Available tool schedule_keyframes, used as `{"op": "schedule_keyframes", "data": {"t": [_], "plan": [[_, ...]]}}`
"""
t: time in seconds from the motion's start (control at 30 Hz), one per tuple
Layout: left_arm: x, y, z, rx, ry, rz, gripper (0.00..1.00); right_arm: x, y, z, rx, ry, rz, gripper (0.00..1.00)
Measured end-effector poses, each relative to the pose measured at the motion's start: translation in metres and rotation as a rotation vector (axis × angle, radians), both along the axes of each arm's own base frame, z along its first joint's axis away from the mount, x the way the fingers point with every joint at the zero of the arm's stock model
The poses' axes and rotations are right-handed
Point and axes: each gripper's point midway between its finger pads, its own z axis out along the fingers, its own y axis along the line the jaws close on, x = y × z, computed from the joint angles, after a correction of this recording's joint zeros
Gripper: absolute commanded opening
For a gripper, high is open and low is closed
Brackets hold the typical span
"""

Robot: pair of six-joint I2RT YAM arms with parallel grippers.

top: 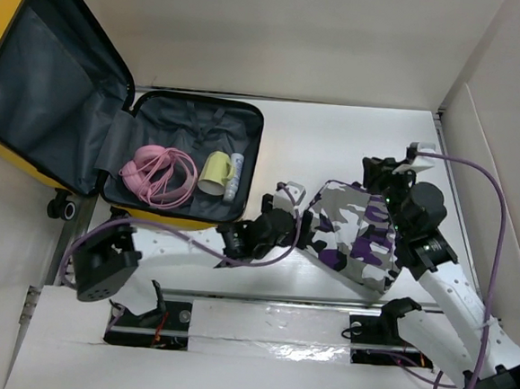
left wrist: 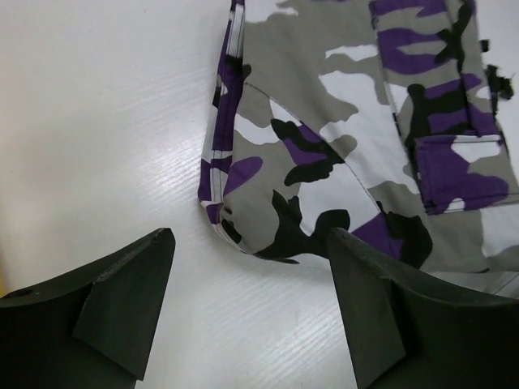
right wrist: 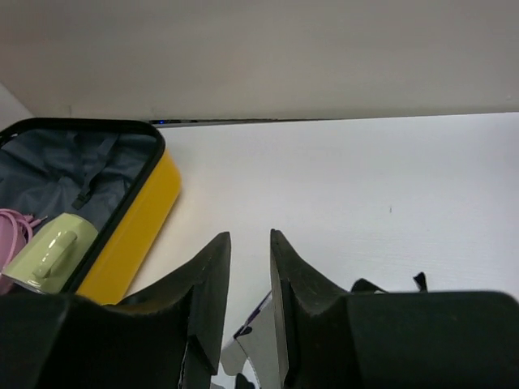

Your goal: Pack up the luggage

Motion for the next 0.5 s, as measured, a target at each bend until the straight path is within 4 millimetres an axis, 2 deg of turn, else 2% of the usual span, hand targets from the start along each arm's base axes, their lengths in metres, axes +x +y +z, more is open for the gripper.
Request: {"op": "schedule_keyframes", "data": {"t": [0.17, 0.27, 0.3, 0.33, 0.37, 0.4, 0.47, 0.5], "plan": [[0.026, -0.011, -0.048, 0.027, 0.148, -0.002, 0.71, -0.007, -0.019, -0.003, 0.006, -0.009, -0.010, 0.33], [0.035, -0.019, -0.077, 0.037, 0.230, -0.022, 0.54, -0.008, -0.019, -0.011, 0.007, 0.007, 0.010, 0.33], [0.036, -0.023, -0.085, 0.038, 0.249, -0.034, 0.39, -0.008, -0.017, -0.015, 0.007, 0.015, 0.023, 0.33], [0.035, -0.028, -0.092, 0.036, 0.273, -0.049, 0.32, -0.009, -0.014, -0.018, 0.006, 0.022, 0.040, 0.33], [0.037, -0.034, -0.101, 0.034, 0.293, -0.065, 0.17, -0.010, -0.011, -0.021, 0.006, 0.028, 0.056, 0.33], [0.038, -0.038, -0.104, 0.027, 0.305, -0.068, 0.09, -0.011, -0.009, -0.022, 0.005, 0.033, 0.069, 0.33], [0.041, -0.047, -0.108, 0.007, 0.329, -0.097, 0.00, -0.012, -0.004, -0.024, 0.006, 0.038, 0.097, 0.33], [0.044, -0.049, -0.108, -0.009, 0.334, -0.102, 0.00, -0.012, -0.002, -0.026, 0.005, 0.043, 0.109, 0.33]]}}
